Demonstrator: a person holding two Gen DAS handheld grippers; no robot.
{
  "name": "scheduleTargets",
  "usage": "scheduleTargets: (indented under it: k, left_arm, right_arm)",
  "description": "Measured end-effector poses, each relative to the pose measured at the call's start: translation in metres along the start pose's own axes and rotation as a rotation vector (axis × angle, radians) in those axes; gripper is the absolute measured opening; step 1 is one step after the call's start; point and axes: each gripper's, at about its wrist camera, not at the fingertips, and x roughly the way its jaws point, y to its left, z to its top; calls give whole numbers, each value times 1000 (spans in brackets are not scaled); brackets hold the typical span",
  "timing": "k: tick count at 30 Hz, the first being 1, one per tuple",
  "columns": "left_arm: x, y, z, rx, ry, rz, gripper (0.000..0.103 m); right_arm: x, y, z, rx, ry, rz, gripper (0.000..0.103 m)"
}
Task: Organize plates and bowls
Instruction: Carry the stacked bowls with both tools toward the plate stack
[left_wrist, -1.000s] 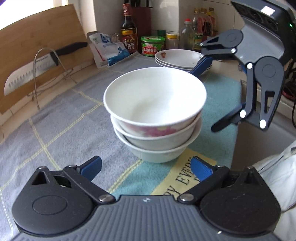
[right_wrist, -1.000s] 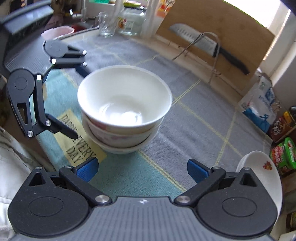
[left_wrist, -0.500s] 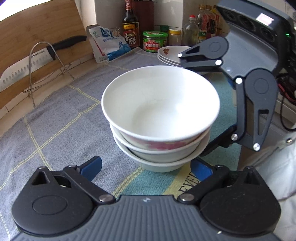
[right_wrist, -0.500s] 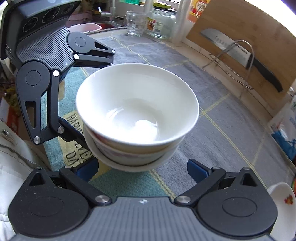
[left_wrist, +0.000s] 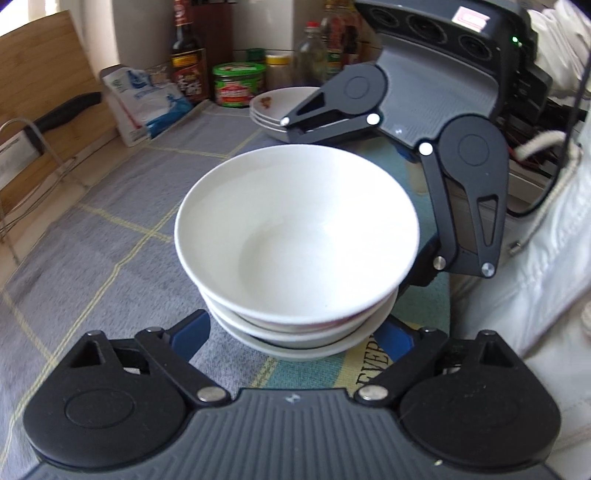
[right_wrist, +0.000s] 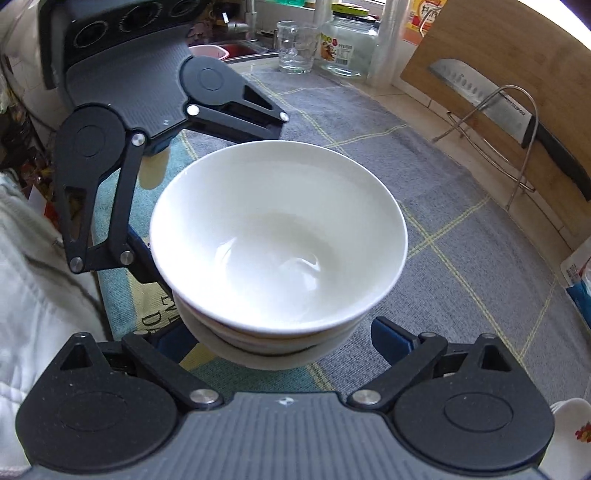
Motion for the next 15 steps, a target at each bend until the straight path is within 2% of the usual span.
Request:
scheduleTargets:
  k: [4, 15]
  left_arm:
    - [0, 2, 3, 54, 1, -33, 89]
    - [1, 10, 5, 115, 10, -98, 89]
  right_arm:
    - [-2, 3, 2, -6, 11, 19, 93]
    - [2, 0, 6, 16, 38, 42, 92]
